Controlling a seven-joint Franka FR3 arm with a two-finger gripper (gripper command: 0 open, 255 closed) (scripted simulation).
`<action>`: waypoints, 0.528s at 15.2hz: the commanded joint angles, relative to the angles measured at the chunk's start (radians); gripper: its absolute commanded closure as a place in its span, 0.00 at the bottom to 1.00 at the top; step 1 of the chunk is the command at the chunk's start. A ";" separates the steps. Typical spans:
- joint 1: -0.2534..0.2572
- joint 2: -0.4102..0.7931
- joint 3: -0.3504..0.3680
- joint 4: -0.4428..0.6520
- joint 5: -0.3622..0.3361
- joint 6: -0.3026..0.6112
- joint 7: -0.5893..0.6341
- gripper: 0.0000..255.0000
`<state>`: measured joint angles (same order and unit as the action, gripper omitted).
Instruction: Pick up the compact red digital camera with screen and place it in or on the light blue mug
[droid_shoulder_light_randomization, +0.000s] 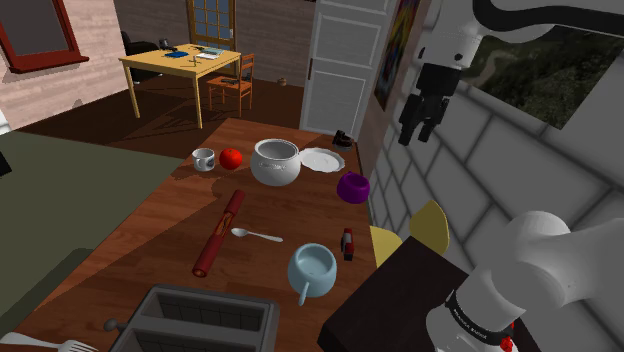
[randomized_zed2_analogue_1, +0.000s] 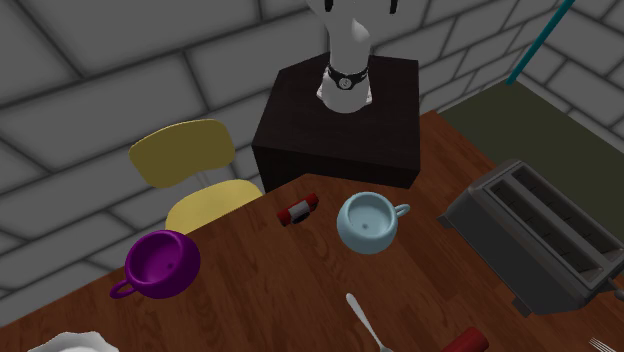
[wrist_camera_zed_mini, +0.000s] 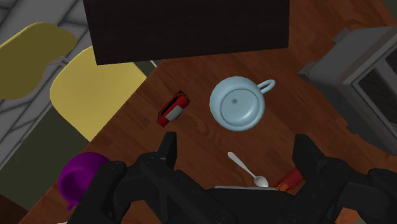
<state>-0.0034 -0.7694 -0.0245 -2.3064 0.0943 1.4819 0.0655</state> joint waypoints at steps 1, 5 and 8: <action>0.000 0.000 0.000 0.000 0.000 0.000 0.000 0.00; -0.023 0.026 0.023 -0.113 0.001 0.137 0.052 0.00; -0.039 0.061 0.039 -0.185 0.001 0.243 0.092 0.00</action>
<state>-0.0353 -0.7258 0.0110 -2.4657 0.0972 1.6794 0.1469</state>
